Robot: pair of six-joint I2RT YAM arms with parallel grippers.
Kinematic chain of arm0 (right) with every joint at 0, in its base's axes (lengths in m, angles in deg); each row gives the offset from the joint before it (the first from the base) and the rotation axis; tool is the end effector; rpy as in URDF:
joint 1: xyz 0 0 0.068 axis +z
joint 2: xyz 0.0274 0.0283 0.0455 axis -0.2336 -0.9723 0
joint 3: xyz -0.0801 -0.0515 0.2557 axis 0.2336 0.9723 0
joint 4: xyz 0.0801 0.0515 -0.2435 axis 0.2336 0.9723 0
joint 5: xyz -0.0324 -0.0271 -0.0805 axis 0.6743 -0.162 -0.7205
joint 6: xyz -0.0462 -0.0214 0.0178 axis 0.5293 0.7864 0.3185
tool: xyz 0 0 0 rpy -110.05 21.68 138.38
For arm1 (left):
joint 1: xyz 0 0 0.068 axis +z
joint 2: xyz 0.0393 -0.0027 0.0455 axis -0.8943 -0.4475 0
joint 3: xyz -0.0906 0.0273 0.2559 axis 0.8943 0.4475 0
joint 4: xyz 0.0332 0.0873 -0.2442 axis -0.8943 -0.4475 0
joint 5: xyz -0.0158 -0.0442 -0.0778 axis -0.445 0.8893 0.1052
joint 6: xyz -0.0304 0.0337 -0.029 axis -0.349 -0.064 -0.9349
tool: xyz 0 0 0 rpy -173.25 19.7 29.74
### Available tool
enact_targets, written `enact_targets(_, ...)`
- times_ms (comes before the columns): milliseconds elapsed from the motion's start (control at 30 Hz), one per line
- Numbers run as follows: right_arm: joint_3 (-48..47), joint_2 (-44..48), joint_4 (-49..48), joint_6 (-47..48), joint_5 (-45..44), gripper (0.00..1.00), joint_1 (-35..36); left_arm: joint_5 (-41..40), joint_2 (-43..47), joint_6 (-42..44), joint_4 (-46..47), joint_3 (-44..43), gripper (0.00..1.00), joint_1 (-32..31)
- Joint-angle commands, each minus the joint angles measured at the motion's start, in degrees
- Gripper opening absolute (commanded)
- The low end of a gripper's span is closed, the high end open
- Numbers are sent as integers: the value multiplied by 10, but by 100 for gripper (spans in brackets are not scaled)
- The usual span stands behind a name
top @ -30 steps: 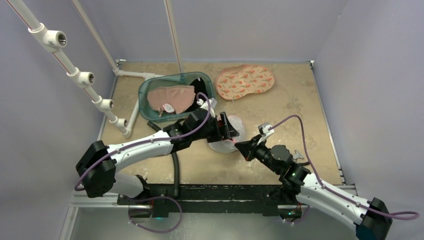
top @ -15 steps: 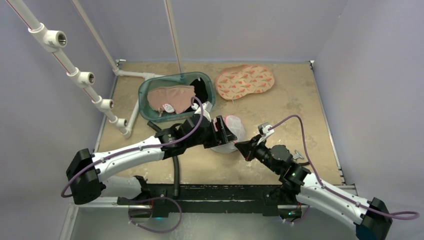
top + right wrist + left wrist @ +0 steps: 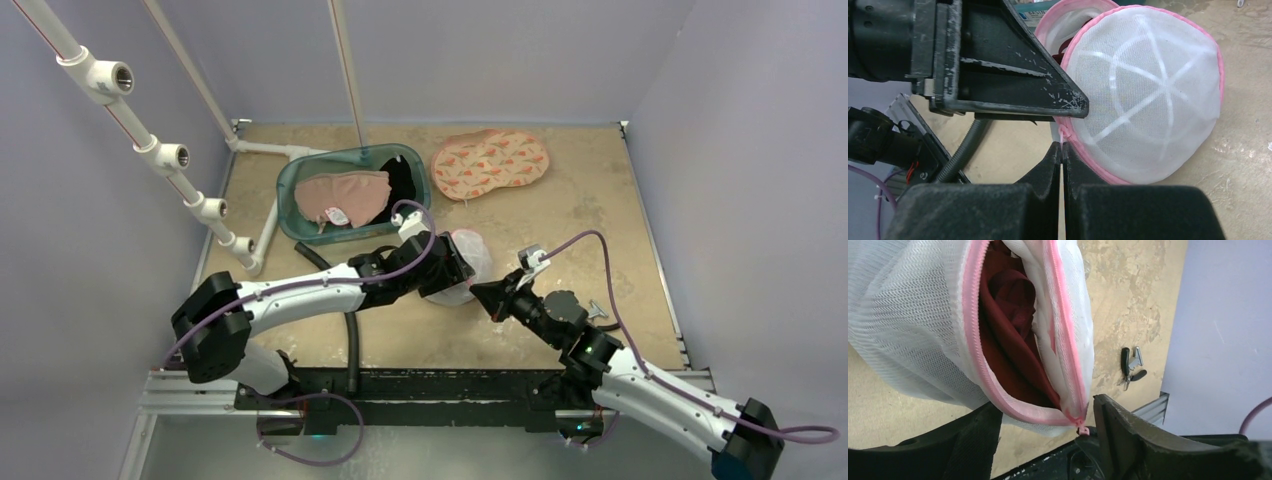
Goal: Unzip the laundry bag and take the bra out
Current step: Unzip the laundry bag at the center of the board.
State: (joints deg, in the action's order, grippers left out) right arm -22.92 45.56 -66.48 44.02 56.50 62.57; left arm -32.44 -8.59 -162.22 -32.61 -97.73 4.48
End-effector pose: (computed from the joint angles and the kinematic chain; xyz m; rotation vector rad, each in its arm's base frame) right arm 0.1020 0.1119 0.2153 -0.2136 1.6628 0.9566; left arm 0.1723 -0.2711 0.2402 -0.4256 2.3984 -0.9398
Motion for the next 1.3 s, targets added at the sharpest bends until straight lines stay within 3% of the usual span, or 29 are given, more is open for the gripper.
enact_targets(0,-17,8,-7,11,15,0,-2,-37,-10,-22,11,-31,61,6)
enact_targets(367,-17,-3,-15,15,24,0,-3,-50,-18,-20,-4,-41,33,13)
enact_targets(500,-21,-4,-12,15,23,0,-3,-51,-14,-20,-5,-35,15,15)
enact_targets(567,-24,-4,-9,15,19,0,-2,-48,-7,-21,0,-29,1,16)
enact_targets(933,-50,3,33,-3,-41,0,-3,-25,100,-1,21,24,0,48)
enact_targets(1267,-41,-27,7,-34,-66,0,-2,89,173,34,69,77,0,117)
